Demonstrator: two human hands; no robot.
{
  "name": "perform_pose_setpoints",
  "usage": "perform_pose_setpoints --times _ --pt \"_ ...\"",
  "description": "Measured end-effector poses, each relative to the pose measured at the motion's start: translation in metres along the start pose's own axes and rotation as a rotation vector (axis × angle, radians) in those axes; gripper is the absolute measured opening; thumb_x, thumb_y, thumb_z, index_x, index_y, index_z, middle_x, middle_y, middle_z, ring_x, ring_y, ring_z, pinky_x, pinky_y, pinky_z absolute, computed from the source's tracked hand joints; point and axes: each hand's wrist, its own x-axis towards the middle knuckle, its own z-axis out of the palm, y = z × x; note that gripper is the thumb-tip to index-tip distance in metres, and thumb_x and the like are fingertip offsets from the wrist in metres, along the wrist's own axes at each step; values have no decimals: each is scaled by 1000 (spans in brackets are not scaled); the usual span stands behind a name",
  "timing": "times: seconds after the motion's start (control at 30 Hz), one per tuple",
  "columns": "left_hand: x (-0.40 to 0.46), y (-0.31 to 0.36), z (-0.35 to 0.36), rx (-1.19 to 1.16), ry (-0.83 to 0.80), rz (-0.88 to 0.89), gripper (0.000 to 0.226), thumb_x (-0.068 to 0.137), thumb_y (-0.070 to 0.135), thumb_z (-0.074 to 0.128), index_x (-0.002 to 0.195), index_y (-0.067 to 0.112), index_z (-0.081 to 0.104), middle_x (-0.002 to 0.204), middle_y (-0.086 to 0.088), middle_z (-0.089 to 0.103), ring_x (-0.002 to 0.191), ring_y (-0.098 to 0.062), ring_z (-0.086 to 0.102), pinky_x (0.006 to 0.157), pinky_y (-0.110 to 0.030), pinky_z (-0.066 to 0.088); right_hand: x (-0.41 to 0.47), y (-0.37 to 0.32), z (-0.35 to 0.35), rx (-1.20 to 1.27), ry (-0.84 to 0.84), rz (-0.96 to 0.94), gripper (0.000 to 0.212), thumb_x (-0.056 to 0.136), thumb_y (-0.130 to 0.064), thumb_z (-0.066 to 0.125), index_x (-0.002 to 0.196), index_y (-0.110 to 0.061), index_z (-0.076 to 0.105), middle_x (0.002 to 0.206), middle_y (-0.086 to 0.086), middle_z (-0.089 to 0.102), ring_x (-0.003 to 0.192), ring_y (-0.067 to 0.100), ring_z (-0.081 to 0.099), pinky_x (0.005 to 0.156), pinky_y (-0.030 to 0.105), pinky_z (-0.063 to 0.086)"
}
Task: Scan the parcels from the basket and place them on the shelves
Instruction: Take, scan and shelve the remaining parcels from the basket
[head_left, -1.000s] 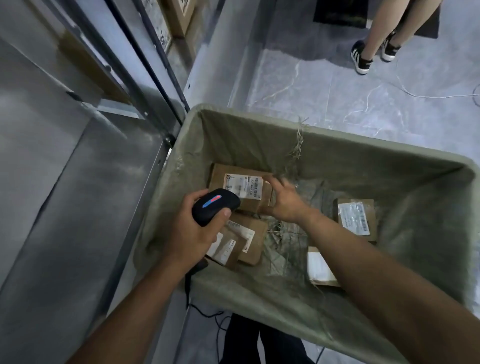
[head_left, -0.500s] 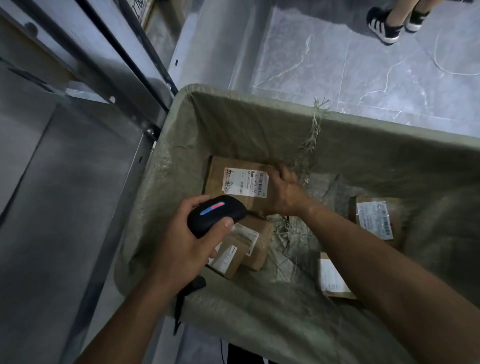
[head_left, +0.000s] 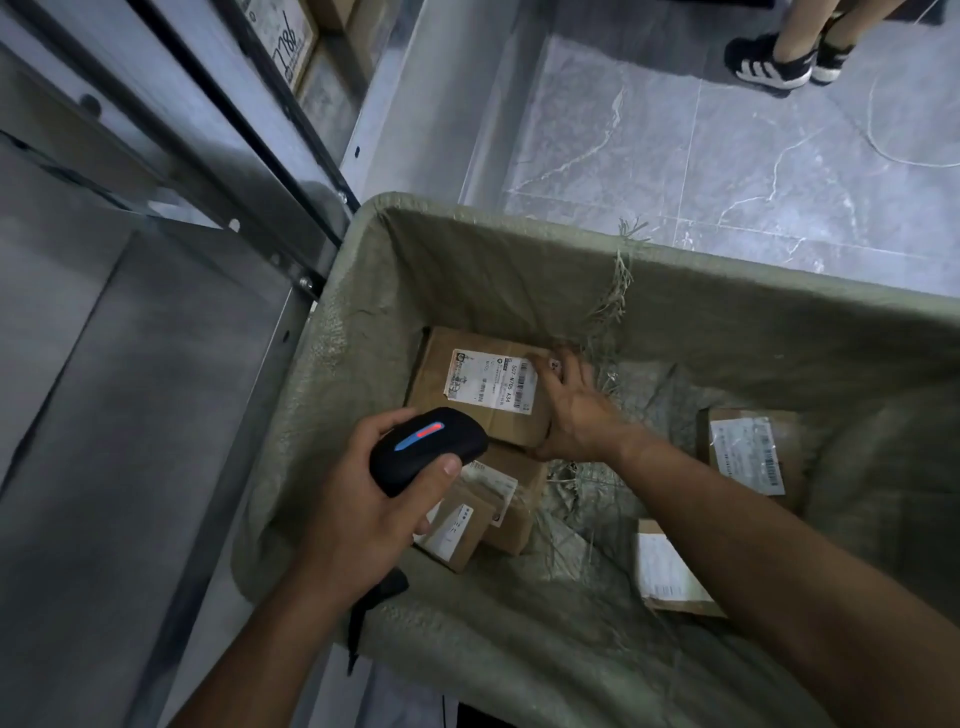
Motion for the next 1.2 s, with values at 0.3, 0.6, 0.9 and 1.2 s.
perform_pose_setpoints --times 0.3,0.6,0.9,1.2 --pt "-33 22 0 -10 39 46 44 88 23 80 126 31 59 103 -7 73 64 -11 69 52 -21 52 -84 -23 -40 140 158 -46 140 48 -56 88 158 -21 9 157 7 8 148 30 5 120 56 27" --pt "-88 53 -10 -18 140 164 47 80 40 83 121 35 61 100 -3 75 61 -18 69 51 -25 53 -157 -61 -89 174 253 -170 144 53 -57 88 161 -20 0 161 -5 -6 151 17 -9 124 39 8" --pt "-153 72 -33 1 252 306 40 87 22 83 117 35 60 94 -6 75 51 -25 63 47 -29 51 -213 -111 -143 73 320 -324 145 58 -61 89 161 -17 -3 163 -7 -10 151 15 -13 123 36 2" --pt "-208 71 -80 223 214 507 54 78 37 89 121 46 58 108 34 67 97 3 69 78 -12 52 -260 -153 -158 -63 341 -443 145 56 -67 85 160 -20 -4 163 -4 -8 153 19 -12 126 47 12"
